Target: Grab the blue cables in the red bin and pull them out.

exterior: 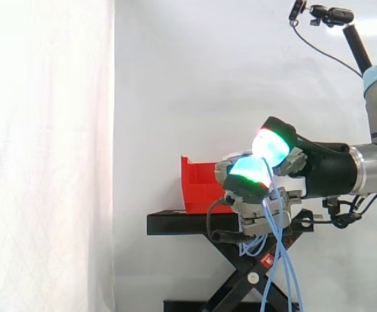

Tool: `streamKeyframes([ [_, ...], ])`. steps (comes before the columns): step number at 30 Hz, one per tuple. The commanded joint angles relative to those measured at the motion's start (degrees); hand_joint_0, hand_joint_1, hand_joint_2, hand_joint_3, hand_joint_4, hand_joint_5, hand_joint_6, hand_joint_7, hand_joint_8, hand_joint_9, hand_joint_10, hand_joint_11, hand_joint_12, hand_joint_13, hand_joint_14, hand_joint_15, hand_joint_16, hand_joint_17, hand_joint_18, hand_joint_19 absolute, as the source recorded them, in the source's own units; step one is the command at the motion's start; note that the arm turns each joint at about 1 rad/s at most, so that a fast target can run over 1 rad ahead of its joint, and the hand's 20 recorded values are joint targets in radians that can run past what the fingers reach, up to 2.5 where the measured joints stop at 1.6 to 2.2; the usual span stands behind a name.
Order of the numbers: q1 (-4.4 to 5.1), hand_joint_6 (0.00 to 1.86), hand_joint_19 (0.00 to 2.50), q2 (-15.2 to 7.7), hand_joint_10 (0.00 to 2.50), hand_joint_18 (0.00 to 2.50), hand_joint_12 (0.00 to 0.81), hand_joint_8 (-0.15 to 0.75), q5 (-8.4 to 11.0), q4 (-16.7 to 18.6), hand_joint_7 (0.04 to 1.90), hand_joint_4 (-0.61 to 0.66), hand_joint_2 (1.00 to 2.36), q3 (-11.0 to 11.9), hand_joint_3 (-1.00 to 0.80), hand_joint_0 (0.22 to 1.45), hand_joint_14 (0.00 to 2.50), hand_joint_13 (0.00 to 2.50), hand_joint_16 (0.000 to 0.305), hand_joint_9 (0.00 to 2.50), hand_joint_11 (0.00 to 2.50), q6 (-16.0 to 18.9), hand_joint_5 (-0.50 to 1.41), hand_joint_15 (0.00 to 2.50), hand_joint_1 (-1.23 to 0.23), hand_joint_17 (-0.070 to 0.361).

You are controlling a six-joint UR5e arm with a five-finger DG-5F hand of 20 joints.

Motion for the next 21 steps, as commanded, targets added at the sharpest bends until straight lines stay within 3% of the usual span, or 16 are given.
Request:
streamKeyframes([
  [1,0.00,0.59,1.74,0.05,0.03,1.28,0.281,0.234,0.05,0.00,0.76,0.00,1.00,0.00,-1.00,0.95,1.27,1.32,0.039,1.19,0.91,0.00,0.89,1.56,-0.91,0.088],
  [21,0.00,0.57,1.74,-0.03,0.03,1.25,0.277,0.233,0.05,0.00,0.77,-0.01,1.00,0.00,-1.00,0.95,1.28,1.31,0.040,1.16,0.89,0.00,0.89,1.57,-0.91,0.091],
])
